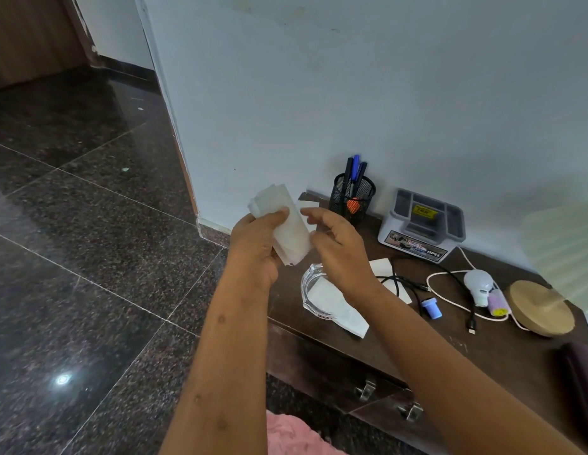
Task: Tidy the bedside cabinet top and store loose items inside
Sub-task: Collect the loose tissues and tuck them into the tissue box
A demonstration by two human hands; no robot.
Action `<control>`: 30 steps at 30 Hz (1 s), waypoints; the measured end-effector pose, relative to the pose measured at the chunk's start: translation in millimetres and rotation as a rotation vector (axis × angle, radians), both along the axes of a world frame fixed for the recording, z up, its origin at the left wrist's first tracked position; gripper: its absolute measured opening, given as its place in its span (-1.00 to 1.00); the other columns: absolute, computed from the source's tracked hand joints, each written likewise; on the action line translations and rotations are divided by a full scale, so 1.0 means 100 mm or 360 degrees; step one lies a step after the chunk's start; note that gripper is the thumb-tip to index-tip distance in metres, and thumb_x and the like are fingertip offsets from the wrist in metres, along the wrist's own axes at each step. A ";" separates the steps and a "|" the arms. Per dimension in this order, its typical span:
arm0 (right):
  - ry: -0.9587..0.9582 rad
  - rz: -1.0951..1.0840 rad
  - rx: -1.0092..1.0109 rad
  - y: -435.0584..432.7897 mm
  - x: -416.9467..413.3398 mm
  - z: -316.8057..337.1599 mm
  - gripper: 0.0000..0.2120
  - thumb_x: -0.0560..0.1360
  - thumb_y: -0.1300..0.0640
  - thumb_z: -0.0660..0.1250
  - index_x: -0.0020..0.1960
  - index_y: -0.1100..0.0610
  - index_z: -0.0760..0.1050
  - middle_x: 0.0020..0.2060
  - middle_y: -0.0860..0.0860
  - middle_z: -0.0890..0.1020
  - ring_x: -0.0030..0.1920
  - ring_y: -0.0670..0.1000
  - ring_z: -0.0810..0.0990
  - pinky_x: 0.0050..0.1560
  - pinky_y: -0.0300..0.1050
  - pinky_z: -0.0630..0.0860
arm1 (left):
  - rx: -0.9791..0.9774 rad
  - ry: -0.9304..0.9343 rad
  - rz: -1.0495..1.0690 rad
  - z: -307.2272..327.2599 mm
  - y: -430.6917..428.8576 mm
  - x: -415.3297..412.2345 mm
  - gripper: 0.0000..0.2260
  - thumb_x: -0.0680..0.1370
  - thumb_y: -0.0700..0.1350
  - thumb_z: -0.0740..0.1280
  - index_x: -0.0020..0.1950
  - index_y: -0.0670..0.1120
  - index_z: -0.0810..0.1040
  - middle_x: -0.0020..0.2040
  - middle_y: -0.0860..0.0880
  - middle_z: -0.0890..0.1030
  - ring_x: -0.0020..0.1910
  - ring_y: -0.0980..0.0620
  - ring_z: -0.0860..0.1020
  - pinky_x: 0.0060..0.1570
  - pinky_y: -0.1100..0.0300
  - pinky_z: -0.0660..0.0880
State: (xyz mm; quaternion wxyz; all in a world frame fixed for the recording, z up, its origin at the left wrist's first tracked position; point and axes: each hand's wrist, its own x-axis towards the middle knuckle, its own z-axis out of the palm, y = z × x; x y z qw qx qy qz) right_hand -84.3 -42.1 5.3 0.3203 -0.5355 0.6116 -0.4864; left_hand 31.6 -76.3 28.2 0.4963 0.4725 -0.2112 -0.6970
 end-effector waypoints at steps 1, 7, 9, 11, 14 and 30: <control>0.0052 0.0008 0.0054 -0.03 -0.03 -0.05 -0.63 0.50 0.34 0.16 0.17 0.02 0.53 0.02 -0.10 0.55 -0.04 -0.33 0.49 -0.03 -0.45 0.45 | 0.0023 0.0005 0.0053 0.00 -0.01 0.02 -0.89 0.48 -0.26 0.37 -0.13 -0.08 0.49 -0.17 -0.09 0.59 -0.20 -0.05 0.57 -0.16 -0.02 0.57; 0.0840 -0.0001 0.0403 -0.42 -0.19 -0.48 -0.67 0.51 0.22 0.20 0.25 0.06 0.49 0.23 0.07 0.53 0.24 0.08 0.47 0.27 0.09 0.42 | 0.0102 0.0122 0.0220 0.03 -0.01 0.04 -0.89 0.45 -0.27 0.29 -0.05 -0.13 0.50 -0.14 -0.10 0.62 -0.22 -0.07 0.57 -0.10 0.03 0.54; 0.1300 0.0058 0.0372 -0.59 -0.21 -0.56 -0.63 0.53 0.12 0.20 0.33 0.03 0.41 0.30 0.07 0.48 0.29 0.13 0.43 0.26 0.14 0.39 | 0.0121 0.0132 0.0200 0.04 0.00 0.04 -0.92 0.46 -0.26 0.26 -0.14 -0.10 0.51 -0.15 -0.10 0.63 -0.21 -0.08 0.57 -0.11 0.04 0.53; 0.1588 0.0166 0.0462 -0.73 -0.22 -0.61 -0.58 0.54 0.05 0.16 0.39 0.05 0.33 0.38 0.08 0.38 0.35 0.18 0.35 0.28 0.20 0.32 | 0.0131 0.0136 0.0187 0.06 -0.02 0.03 -0.90 0.47 -0.25 0.24 -0.17 -0.09 0.51 -0.13 -0.10 0.63 -0.19 -0.09 0.56 -0.12 0.05 0.52; 0.1761 0.0327 0.0836 -0.86 -0.23 -0.72 -0.51 0.55 -0.06 0.08 0.45 0.05 0.22 0.48 0.07 0.20 0.47 0.17 0.15 0.41 0.25 0.10 | 0.0158 0.0187 0.0183 0.08 -0.04 -0.02 -0.87 0.48 -0.27 0.21 -0.21 -0.09 0.49 -0.17 -0.10 0.62 -0.21 -0.09 0.55 -0.05 0.01 0.51; 0.1181 -0.0109 0.0219 -0.43 -0.43 -0.20 -0.68 0.57 0.11 0.17 0.28 0.07 0.49 0.22 0.03 0.58 0.24 0.07 0.50 0.25 0.06 0.41 | 0.0249 0.0239 0.0182 0.13 -0.01 -0.02 -0.86 0.60 -0.06 0.19 -0.06 -0.09 0.46 -0.11 -0.12 0.58 -0.19 -0.08 0.55 0.01 -0.06 0.53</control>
